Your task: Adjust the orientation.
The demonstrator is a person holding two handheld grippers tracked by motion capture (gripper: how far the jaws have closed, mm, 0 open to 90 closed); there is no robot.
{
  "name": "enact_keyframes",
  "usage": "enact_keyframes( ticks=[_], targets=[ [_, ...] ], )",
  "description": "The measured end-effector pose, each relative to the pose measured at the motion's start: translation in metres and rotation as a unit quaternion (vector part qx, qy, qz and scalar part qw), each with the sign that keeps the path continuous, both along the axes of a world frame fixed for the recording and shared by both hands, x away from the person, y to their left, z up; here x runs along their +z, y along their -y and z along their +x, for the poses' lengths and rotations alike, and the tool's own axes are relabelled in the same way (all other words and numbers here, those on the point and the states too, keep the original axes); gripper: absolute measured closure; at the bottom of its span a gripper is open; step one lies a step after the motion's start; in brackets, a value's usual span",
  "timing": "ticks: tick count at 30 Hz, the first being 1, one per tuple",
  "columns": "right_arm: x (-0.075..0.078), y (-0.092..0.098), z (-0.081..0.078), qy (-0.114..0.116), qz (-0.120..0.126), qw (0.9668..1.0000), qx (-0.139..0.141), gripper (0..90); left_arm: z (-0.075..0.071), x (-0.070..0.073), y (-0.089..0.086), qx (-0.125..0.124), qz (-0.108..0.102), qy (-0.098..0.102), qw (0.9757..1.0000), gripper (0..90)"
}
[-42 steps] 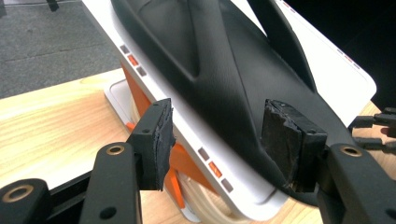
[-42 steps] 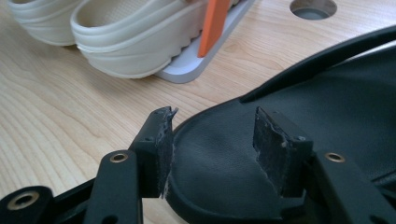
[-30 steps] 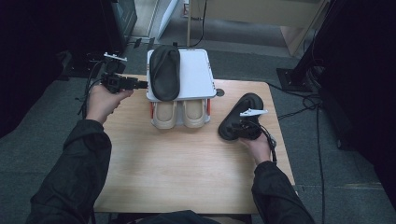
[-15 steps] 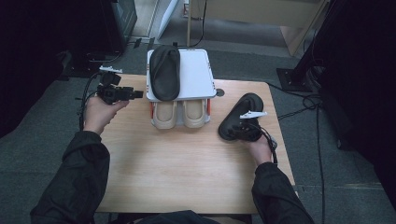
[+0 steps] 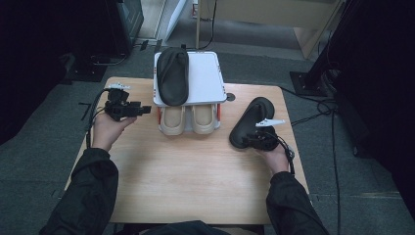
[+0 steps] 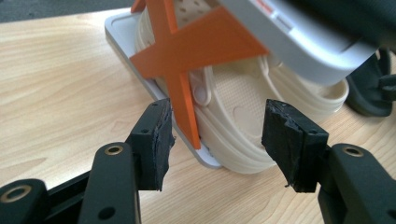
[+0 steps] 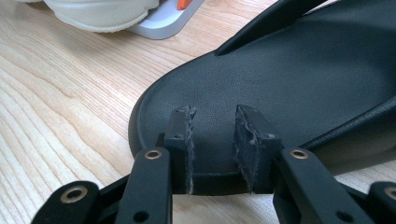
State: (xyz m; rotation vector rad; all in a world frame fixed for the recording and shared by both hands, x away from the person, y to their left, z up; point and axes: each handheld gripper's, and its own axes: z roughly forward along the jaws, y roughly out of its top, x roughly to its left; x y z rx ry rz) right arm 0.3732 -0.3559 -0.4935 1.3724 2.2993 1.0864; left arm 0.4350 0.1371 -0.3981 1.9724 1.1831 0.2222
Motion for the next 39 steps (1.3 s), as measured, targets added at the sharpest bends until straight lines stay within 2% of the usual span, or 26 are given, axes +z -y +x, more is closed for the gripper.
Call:
enact_keyframes(
  ticks=[4, 7, 10, 16, 22, 33, 39],
  targets=[
    [0.0, 0.001, -0.002, 0.003, -0.003, 1.0, -0.001, 67.1, -0.001, -0.006, 0.003, -0.002, 0.003, 0.003, 1.0, 43.0],
    [0.001, 0.002, -0.004, 0.001, -0.006, 1.0, -0.001, 67.1, -0.001, -0.012, 0.005, -0.013, 0.011, 0.016, 0.9997, 43.0],
    [0.001, 0.005, -0.007, 0.003, -0.01, 0.9999, -0.004, 67.1, 0.0, -0.015, 0.005, -0.015, 0.018, 0.011, 0.9997, 43.0],
    [0.001, 0.012, -0.012, 0.005, -0.007, 0.9999, -0.009, 66.9, 0.003, -0.019, 0.005, -0.013, 0.011, 0.003, 0.9998, 43.0],
    [0.001, 0.018, -0.016, 0.006, -0.005, 0.9998, -0.017, 66.3, 0.007, -0.025, 0.005, -0.015, 0.016, -0.009, 0.9997, 42.9],
    [0.003, 0.026, -0.016, 0.0, 0.007, 0.9997, -0.024, 61.5, 0.01, -0.027, 0.0, -0.01, 0.011, -0.011, 0.9998, 42.9],
    [0.012, 0.031, -0.014, 0.026, 0.007, 0.9985, -0.048, 57.4, 0.009, -0.027, -0.001, -0.007, 0.009, -0.01, 0.9999, 42.9]
  ],
)
